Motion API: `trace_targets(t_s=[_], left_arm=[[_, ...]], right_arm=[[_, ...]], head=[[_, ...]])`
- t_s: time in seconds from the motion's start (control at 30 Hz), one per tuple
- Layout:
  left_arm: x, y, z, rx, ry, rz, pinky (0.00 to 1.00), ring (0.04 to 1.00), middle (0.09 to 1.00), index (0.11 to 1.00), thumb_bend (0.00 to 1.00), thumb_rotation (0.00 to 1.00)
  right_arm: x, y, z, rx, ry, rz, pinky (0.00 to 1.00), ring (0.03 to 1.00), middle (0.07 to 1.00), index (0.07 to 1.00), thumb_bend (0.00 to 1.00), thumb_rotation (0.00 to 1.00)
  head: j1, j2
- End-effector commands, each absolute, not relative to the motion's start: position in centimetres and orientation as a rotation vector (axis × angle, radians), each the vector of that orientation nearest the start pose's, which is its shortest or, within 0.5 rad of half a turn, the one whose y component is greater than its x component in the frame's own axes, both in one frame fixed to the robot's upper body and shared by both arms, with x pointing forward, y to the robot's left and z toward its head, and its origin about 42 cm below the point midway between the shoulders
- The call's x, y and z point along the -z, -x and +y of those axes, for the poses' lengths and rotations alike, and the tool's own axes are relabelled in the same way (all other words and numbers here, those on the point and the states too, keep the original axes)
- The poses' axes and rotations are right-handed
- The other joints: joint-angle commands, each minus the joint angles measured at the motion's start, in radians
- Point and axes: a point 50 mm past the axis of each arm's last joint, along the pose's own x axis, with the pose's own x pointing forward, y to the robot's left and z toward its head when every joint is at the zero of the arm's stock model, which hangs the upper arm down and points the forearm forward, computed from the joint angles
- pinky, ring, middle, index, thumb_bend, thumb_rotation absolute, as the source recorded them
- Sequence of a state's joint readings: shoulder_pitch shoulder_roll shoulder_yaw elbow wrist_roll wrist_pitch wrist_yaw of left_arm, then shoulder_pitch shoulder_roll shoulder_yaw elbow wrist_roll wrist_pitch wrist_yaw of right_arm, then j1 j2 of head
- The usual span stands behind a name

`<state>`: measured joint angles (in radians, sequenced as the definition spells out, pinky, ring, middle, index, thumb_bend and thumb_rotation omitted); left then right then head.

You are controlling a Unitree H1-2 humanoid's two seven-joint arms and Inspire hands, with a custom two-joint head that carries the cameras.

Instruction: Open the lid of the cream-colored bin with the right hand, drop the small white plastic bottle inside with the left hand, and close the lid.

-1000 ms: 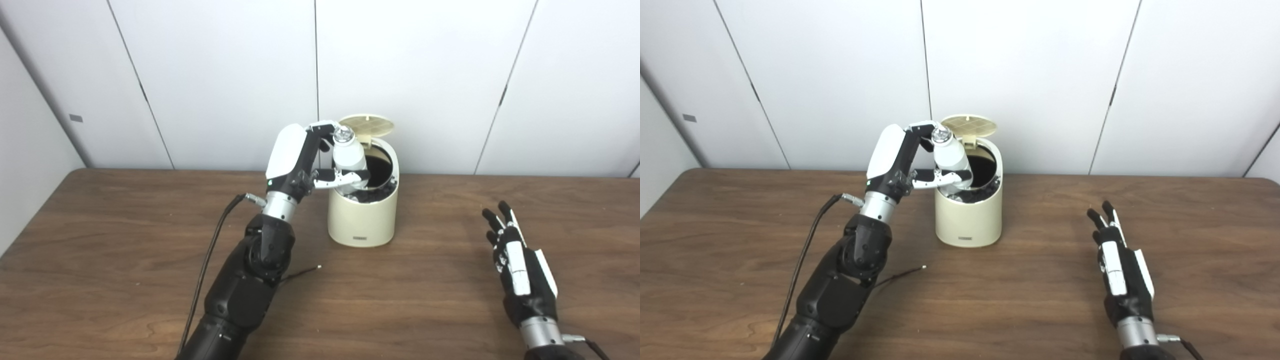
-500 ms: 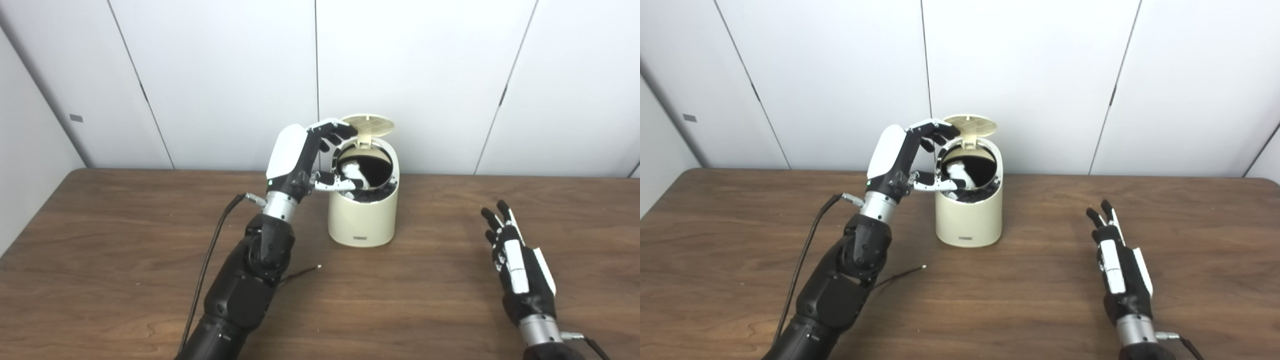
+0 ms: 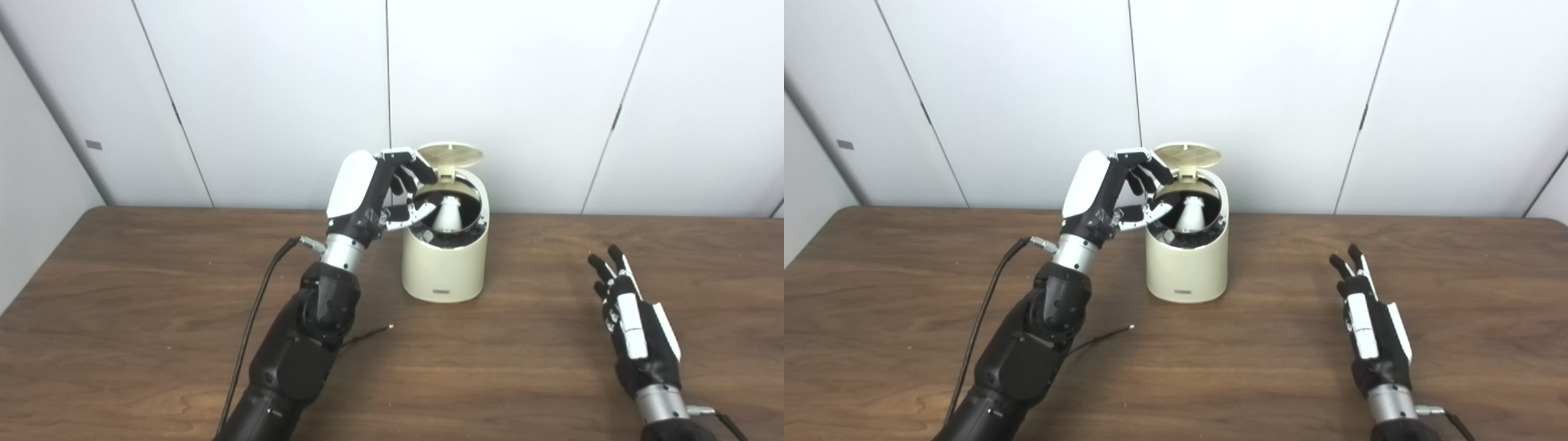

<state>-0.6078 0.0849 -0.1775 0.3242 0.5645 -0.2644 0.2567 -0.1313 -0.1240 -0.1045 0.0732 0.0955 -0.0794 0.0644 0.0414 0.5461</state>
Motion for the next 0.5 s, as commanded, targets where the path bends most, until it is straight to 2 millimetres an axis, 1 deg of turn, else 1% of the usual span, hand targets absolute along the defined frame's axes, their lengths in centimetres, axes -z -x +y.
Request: trace_targets(t_s=[0.0, 0.23, 0.3, 0.4, 0.47], left_arm=[[-26.7, -44.7, 13.9, 0.018, -0.593, -0.791, 0.35, 0.434, 0.521, 0.452, 0.47, 0.0], [-27.5, -44.5, 14.5, -0.031, -0.525, -0.843, 0.36, 0.428, 0.518, 0.454, 0.48, 0.0], [-27.7, -44.4, 14.8, -0.052, -0.485, -0.854, 0.34, 0.422, 0.515, 0.458, 0.47, 0.0], [-28.2, -43.9, 15.4, -0.074, -0.446, -0.86, 0.33, 0.43, 0.504, 0.457, 0.47, 0.0], [-28.9, -43.3, 16.5, -0.094, -0.435, -0.857, 0.33, 0.428, 0.501, 0.464, 0.47, 0.0]], right_arm=[[-11.1, -32.1, -27.1, 0.017, 0.02, -0.117, 1.0, 1.0, 0.932, 1.0, 0.68, 0.94], [-11.1, -32.0, -27.0, 0.022, 0.026, -0.118, 1.0, 0.985, 0.919, 1.0, 0.67, 0.95], [-11.1, -32.0, -26.9, 0.02, 0.019, -0.116, 1.0, 0.987, 0.92, 1.0, 0.68, 0.94], [-11.1, -32.0, -26.8, 0.018, 0.013, -0.115, 1.0, 0.999, 0.929, 1.0, 0.68, 0.93], [-11.1, -32.0, -26.7, 0.015, 0.005, -0.116, 1.0, 1.0, 0.933, 1.0, 0.68, 0.93]], head=[[0.0, 0.0], [0.002, 0.0], [0.002, 0.0], [0.004, 0.0], [0.006, 0.003]])
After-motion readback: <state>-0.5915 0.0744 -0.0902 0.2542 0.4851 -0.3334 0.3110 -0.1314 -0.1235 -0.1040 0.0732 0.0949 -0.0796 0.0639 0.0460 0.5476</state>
